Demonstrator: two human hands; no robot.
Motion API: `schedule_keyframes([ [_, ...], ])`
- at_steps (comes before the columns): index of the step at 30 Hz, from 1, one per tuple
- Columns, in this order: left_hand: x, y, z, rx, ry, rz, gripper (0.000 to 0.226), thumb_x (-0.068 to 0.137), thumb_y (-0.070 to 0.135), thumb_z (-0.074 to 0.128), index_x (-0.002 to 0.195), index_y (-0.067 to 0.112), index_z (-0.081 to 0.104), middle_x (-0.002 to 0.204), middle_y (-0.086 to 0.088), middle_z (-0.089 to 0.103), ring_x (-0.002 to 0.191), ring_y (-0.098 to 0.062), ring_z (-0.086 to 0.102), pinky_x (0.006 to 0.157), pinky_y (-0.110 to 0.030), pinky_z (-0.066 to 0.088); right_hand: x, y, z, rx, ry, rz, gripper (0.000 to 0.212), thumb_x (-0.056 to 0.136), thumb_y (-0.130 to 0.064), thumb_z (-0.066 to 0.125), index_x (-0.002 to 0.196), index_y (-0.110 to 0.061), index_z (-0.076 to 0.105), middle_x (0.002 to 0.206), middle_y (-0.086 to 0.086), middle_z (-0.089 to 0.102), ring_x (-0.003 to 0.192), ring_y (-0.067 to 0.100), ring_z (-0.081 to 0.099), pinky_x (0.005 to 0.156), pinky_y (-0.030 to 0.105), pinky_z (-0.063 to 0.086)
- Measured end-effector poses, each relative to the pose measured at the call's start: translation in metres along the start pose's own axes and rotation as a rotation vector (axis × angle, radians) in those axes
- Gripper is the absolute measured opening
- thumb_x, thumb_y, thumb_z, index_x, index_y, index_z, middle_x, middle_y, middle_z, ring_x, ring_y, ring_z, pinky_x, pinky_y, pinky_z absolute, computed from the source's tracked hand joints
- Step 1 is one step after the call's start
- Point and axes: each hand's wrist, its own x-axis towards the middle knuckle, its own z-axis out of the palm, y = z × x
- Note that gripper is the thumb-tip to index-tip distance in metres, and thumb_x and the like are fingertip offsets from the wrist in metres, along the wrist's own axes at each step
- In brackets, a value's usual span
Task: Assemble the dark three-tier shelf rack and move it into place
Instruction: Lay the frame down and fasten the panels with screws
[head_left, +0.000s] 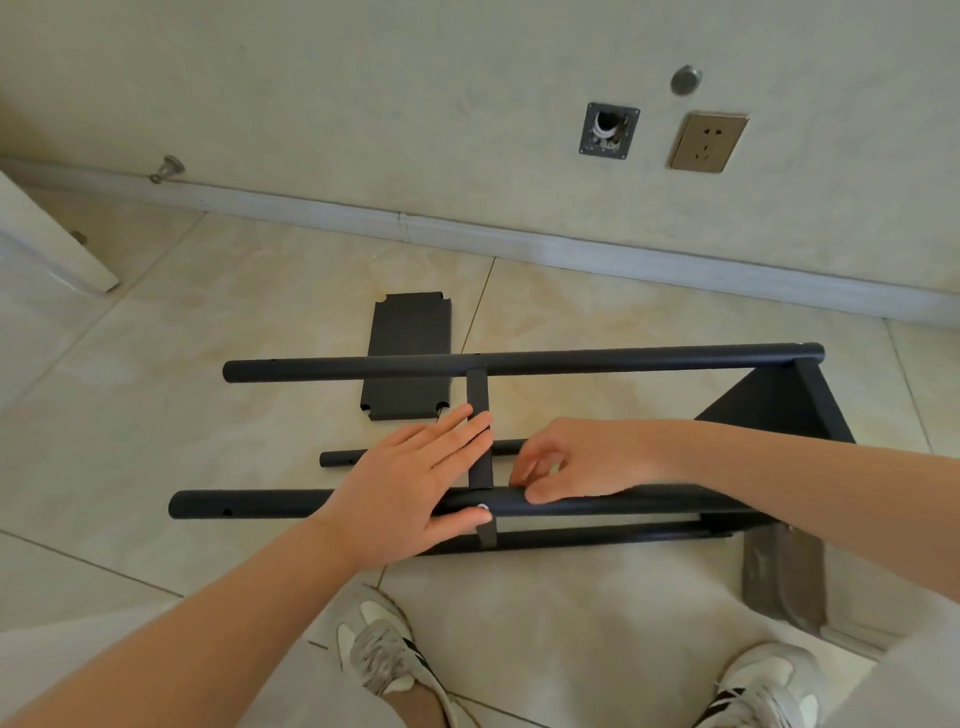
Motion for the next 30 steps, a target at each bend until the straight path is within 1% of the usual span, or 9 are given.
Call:
schedule_keyframes([
  [3, 0.001, 0.009, -0.002, -0.173, -0.024, -0.188, 0.071, 0.096, 0.066, 0.035, 0.154, 0.024, 0.037, 0.161, 0.011, 0.028, 0.149, -0.011, 0.030, 0.116, -0.025, 0.018, -0.009, -0.001, 0.002, -0.049, 0.072, -0.008, 0.032, 0.097, -0.020, 0.057, 0.129, -0.018, 0.059, 0.125, -0.002, 0.063, 0.090, 0.003, 0.057, 0.078, 0.013, 0.041],
  [5, 0.000, 0.020, 0.000, -0.231, 0.040, -0.297, 0.064, 0.097, 0.058, 0.047, 0.152, 0.026, 0.041, 0.159, 0.013, 0.031, 0.148, -0.008, 0.031, 0.114, -0.021, 0.014, -0.012, -0.003, 0.000, -0.050, 0.103, -0.005, 0.033, 0.097, -0.016, 0.056, 0.130, -0.016, 0.059, 0.127, 0.002, 0.063, 0.103, 0.012, 0.059, 0.088, 0.018, 0.045],
  [10, -0.008, 0.060, 0.001, -0.437, 0.234, -0.582, 0.042, 0.093, 0.030, 0.070, 0.134, 0.022, 0.064, 0.135, 0.009, 0.063, 0.125, -0.007, 0.055, 0.112, -0.025, 0.033, -0.017, -0.010, 0.000, -0.096, 0.105, -0.008, 0.033, 0.098, -0.015, 0.055, 0.131, -0.013, 0.058, 0.128, 0.005, 0.063, 0.112, 0.017, 0.059, 0.093, 0.023, 0.043],
  [12, -0.012, 0.075, -0.001, -0.599, 0.358, -0.753, 0.032, 0.091, 0.022, 0.073, 0.122, 0.030, 0.069, 0.117, 0.022, 0.066, 0.114, 0.001, 0.054, 0.107, -0.025, 0.041, -0.017, -0.010, 0.004, -0.093, 0.110, -0.007, 0.033, 0.098, -0.015, 0.056, 0.131, -0.014, 0.058, 0.129, 0.005, 0.062, 0.106, 0.014, 0.058, 0.087, 0.018, 0.044],
  [14, -0.015, 0.084, -0.006, -0.842, 0.448, -0.962, 0.028, 0.090, 0.019, 0.073, 0.108, 0.040, 0.069, 0.094, 0.033, 0.068, 0.101, 0.007, 0.060, 0.094, -0.013, 0.046, -0.018, -0.011, 0.010, -0.105, 0.105, -0.014, 0.033, 0.098, -0.017, 0.057, 0.130, -0.016, 0.058, 0.129, 0.003, 0.062, 0.096, 0.009, 0.054, 0.081, 0.016, 0.042],
  [17, -0.019, 0.087, -0.013, -1.145, 0.621, -1.170, 0.019, 0.088, 0.017, 0.076, 0.095, 0.035, 0.074, 0.081, 0.021, 0.073, 0.084, 0.008, 0.066, 0.073, -0.011, 0.048, -0.018, -0.013, 0.018, -0.133, 0.092, -0.026, 0.032, 0.098, -0.018, 0.058, 0.130, -0.017, 0.059, 0.128, 0.002, 0.062, 0.094, 0.010, 0.054, 0.090, 0.025, 0.046],
  [21, -0.025, 0.089, -0.011, -1.461, 0.797, -1.415, 0.008, 0.088, 0.020, 0.075, 0.082, 0.015, 0.074, 0.066, 0.002, 0.072, 0.065, -0.011, 0.068, 0.076, -0.027, 0.053, -0.020, -0.012, 0.020, -0.133, 0.122, -0.036, 0.031, 0.099, -0.017, 0.056, 0.130, -0.016, 0.059, 0.127, 0.003, 0.062, 0.094, 0.010, 0.053, 0.089, 0.024, 0.044],
  [26, -0.029, 0.085, 0.010, -1.829, 0.664, -1.545, 0.027, 0.086, 0.023, 0.077, 0.095, 0.000, 0.065, 0.082, -0.013, 0.069, 0.085, -0.024, 0.071, 0.080, -0.035, 0.058, -0.020, -0.011, 0.020, -0.128, 0.143, -0.038, 0.032, 0.099, -0.016, 0.056, 0.130, -0.016, 0.059, 0.127, 0.003, 0.062, 0.094, 0.010, 0.053, 0.090, 0.022, 0.044],
  [30, -0.025, 0.074, 0.011, -1.962, 0.772, -1.519, 0.033, 0.090, 0.015, 0.072, 0.118, 0.004, 0.058, 0.102, -0.017, 0.074, 0.095, -0.023, 0.075, 0.075, -0.036, 0.059, -0.021, -0.012, 0.020, -0.131, 0.116, -0.042, 0.035, 0.098, -0.013, 0.058, 0.132, -0.017, 0.057, 0.129, 0.002, 0.062, 0.096, 0.008, 0.053, 0.090, 0.021, 0.042],
])
